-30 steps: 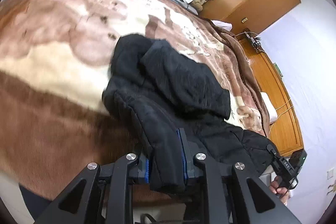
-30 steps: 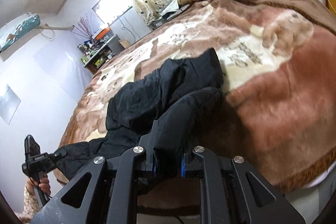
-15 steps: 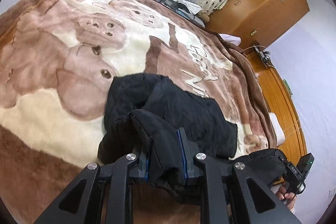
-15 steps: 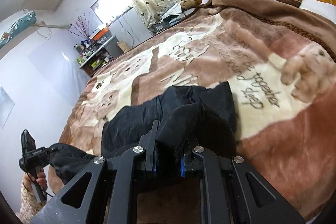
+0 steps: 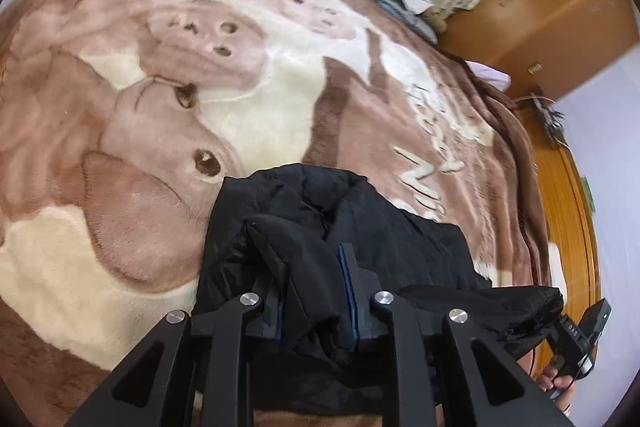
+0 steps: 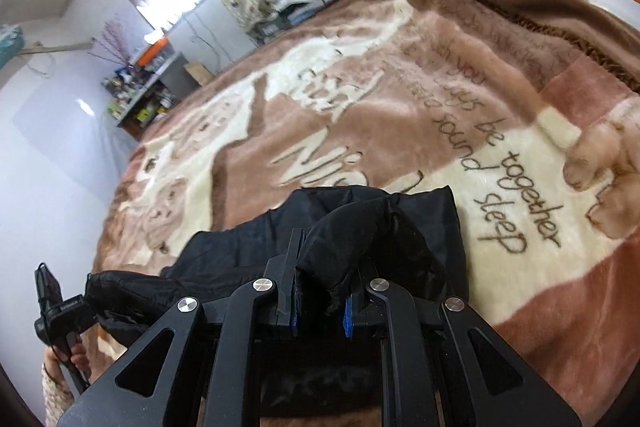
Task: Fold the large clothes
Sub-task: 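Lower the folded edge onto the jacket and open both grippers, then press the folded black jacket flat with both open grippers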
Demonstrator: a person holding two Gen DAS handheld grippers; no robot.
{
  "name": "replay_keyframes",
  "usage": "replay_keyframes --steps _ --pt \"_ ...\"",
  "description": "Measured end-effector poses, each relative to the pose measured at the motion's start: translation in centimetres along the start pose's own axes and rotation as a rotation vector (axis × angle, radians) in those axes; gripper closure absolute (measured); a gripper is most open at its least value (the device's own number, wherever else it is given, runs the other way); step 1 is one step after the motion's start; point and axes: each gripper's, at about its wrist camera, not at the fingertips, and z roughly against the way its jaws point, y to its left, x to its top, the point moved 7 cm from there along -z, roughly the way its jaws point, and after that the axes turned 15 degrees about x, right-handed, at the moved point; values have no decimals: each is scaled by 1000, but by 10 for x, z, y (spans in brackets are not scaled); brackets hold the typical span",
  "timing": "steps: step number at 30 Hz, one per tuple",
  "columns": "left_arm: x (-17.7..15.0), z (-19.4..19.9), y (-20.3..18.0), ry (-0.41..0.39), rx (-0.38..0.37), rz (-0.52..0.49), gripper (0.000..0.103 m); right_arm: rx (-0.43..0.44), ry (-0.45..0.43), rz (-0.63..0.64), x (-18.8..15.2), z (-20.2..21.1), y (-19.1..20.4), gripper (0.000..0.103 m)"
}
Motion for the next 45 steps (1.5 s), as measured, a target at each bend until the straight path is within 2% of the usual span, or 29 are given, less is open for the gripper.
replay_keyframes --steps 5,10,14,18,20,21,22,24,25,26,28,30,33,35,37,40,42,45 --pt "14 -39 -4 58 45 -10 79 -36 42 -90 12 -33 -21 86" --pt "23 -70 1 144 29 60 77 -52 85 -199 20 -62 -42 84" --pt "25 -75 0 153 0 93 70 -76 103 -284 20 -78 -55 82" --pt "21 -52 2 111 -87 111 56 -57 89 -394 19 -85 -67 80" --pt "16 -37 1 83 -116 94 39 -45 77 -432 18 -85 -71 77" --pt "13 -24 4 43 -90 76 29 -41 73 -447 17 -85 -71 75" --pt "11 -14 7 6 -52 53 25 -39 71 -453 18 -85 -70 75" --pt "7 8 12 -76 -12 20 23 -25 57 -466 21 -83 -68 68" --pt "4 19 11 -100 -21 -8 23 -12 49 -476 21 -82 -66 65" --pt "2 26 11 -111 -28 -18 23 7 28 -489 24 -80 -65 55" --pt "-9 43 8 -138 -37 -39 23 29 -22 -500 29 -75 -61 45" --pt "-22 47 2 -132 -48 -69 23 0 -40 -469 33 -69 -55 44" --pt "-51 36 -17 -65 -58 -138 23 -32 -50 -360 36 -61 -39 44" --pt "-69 29 -34 -44 -74 -196 23 -46 -123 -222 40 -44 -18 44" --pt "-88 19 -55 -25 -54 -255 23 -17 -161 -42 35 -30 11 44" --pt "-107 7 -86 -7 -78 -315 23 -2 -68 177 2 -31 44 44" --pt "-113 -1 -102 0 -88 -331 23 11 -8 266 -29 -34 55 44" --pt "-121 -9 -122 -27 -46 -387 23 28 45 337 -65 -38 61 44"
